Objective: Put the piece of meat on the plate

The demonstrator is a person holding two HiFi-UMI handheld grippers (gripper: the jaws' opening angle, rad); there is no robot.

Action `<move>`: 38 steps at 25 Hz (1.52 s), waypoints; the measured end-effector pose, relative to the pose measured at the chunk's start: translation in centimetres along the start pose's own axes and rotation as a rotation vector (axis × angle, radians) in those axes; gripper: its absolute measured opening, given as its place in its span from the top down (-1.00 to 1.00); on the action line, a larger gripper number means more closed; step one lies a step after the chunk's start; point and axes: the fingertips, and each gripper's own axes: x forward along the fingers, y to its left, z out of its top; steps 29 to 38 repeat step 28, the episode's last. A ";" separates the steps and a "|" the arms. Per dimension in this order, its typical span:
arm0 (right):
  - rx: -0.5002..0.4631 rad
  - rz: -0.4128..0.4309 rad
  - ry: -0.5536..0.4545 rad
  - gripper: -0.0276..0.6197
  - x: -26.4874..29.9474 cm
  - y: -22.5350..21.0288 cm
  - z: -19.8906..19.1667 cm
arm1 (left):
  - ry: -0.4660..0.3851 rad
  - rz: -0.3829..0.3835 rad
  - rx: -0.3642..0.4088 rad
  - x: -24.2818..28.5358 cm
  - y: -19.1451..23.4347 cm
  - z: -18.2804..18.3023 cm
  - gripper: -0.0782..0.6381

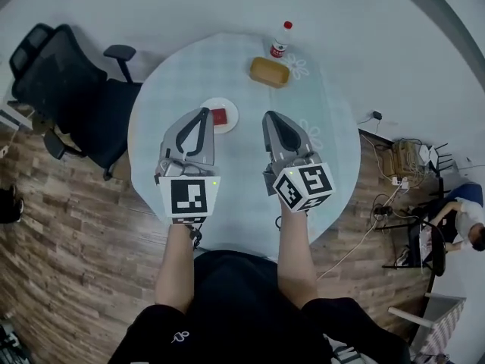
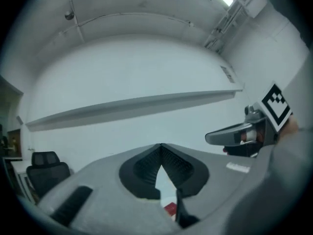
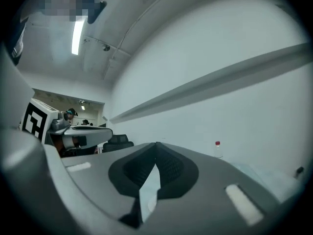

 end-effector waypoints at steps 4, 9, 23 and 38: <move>-0.014 -0.010 0.023 0.90 -2.2 -0.5 -0.1 | 0.054 0.060 0.019 -1.1 -2.2 -0.6 0.78; -0.021 0.019 0.002 0.90 -4.1 0.3 0.6 | 0.053 0.077 0.050 -2.7 -4.5 -0.2 0.78; -0.025 0.065 -0.015 0.89 -4.6 0.3 1.7 | -0.078 -0.013 -0.158 -3.4 -6.5 2.1 0.78; -0.024 0.082 -0.019 0.89 -3.5 0.0 1.8 | -0.049 0.000 -0.130 -2.8 -6.1 1.7 0.78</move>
